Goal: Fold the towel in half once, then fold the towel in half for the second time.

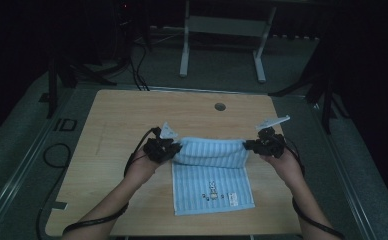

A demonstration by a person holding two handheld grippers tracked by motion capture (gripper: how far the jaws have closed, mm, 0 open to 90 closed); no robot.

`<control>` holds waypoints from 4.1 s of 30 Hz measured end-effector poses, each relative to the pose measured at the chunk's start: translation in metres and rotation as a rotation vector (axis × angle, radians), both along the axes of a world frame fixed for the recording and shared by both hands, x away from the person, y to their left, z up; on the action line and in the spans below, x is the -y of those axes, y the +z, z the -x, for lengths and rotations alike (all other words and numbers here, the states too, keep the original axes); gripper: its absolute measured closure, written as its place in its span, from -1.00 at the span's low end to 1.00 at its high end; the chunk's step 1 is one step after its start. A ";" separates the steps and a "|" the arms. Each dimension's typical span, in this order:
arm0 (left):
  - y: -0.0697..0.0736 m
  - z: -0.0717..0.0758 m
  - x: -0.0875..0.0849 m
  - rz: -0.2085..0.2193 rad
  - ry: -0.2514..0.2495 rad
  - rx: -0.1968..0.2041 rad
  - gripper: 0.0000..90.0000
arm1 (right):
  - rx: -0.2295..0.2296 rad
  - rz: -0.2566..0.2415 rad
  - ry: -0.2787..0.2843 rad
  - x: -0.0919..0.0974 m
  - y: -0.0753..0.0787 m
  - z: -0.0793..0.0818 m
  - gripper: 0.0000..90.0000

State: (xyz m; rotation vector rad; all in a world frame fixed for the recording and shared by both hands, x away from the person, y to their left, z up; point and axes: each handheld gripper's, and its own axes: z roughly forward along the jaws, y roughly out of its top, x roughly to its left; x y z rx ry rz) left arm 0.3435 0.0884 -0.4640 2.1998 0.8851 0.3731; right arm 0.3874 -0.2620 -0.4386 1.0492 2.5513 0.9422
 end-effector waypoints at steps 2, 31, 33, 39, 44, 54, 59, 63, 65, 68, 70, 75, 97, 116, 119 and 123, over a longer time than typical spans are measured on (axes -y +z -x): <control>-0.013 0.004 0.002 -0.003 -0.004 -0.036 0.91 | -0.029 -0.016 -0.004 0.002 -0.012 0.004 0.85; -0.051 0.086 -0.014 -0.019 -0.218 -0.215 0.12 | -0.127 -0.041 0.080 0.037 -0.045 0.110 0.39; -0.052 0.082 -0.011 -0.032 -0.225 -0.211 0.15 | -0.123 -0.038 0.087 0.034 -0.045 0.109 0.39; -0.064 0.061 0.009 -0.097 -0.242 -0.228 0.35 | -0.105 -0.025 0.081 0.022 -0.048 0.103 0.41; -0.070 0.067 0.019 -0.158 -0.267 -0.177 0.49 | -0.104 -0.014 0.075 0.021 -0.052 0.102 0.42; -0.044 0.082 0.013 -0.068 -0.269 -0.155 0.81 | -0.095 -0.017 0.063 0.025 -0.049 0.103 0.42; -0.037 0.101 0.011 -0.068 -0.354 -0.206 0.70 | -0.098 -0.017 0.055 0.027 -0.050 0.103 0.42; -0.037 0.109 0.010 -0.104 -0.373 -0.230 0.33 | -0.101 -0.016 0.051 0.028 -0.050 0.102 0.42; -0.035 0.105 0.004 -0.079 -0.346 -0.244 0.06 | -0.105 -0.016 0.049 0.029 -0.049 0.101 0.40; -0.032 0.100 -0.001 -0.080 -0.309 -0.221 0.04 | -0.099 -0.015 0.048 0.029 -0.047 0.098 0.40; -0.031 0.087 -0.007 -0.075 -0.250 -0.206 0.00 | -0.087 -0.008 0.049 0.029 -0.043 0.091 0.40; -0.037 0.061 -0.015 -0.073 -0.186 -0.216 -0.06 | -0.067 0.003 0.042 0.028 -0.036 0.070 0.33; -0.044 -0.040 -0.031 -0.051 0.039 -0.201 -0.13 | -0.102 0.024 0.023 0.005 -0.043 -0.038 0.14; -0.071 -0.080 -0.006 -0.084 0.046 -0.266 0.00 | -0.242 0.087 -0.029 -0.008 -0.085 -0.080 0.30; -0.070 -0.083 -0.006 -0.076 0.057 -0.285 0.25 | -0.260 0.080 -0.022 -0.009 -0.088 -0.082 0.52; -0.069 -0.084 -0.005 -0.060 0.031 -0.294 0.85 | -0.260 0.071 -0.018 -0.008 -0.085 -0.083 0.85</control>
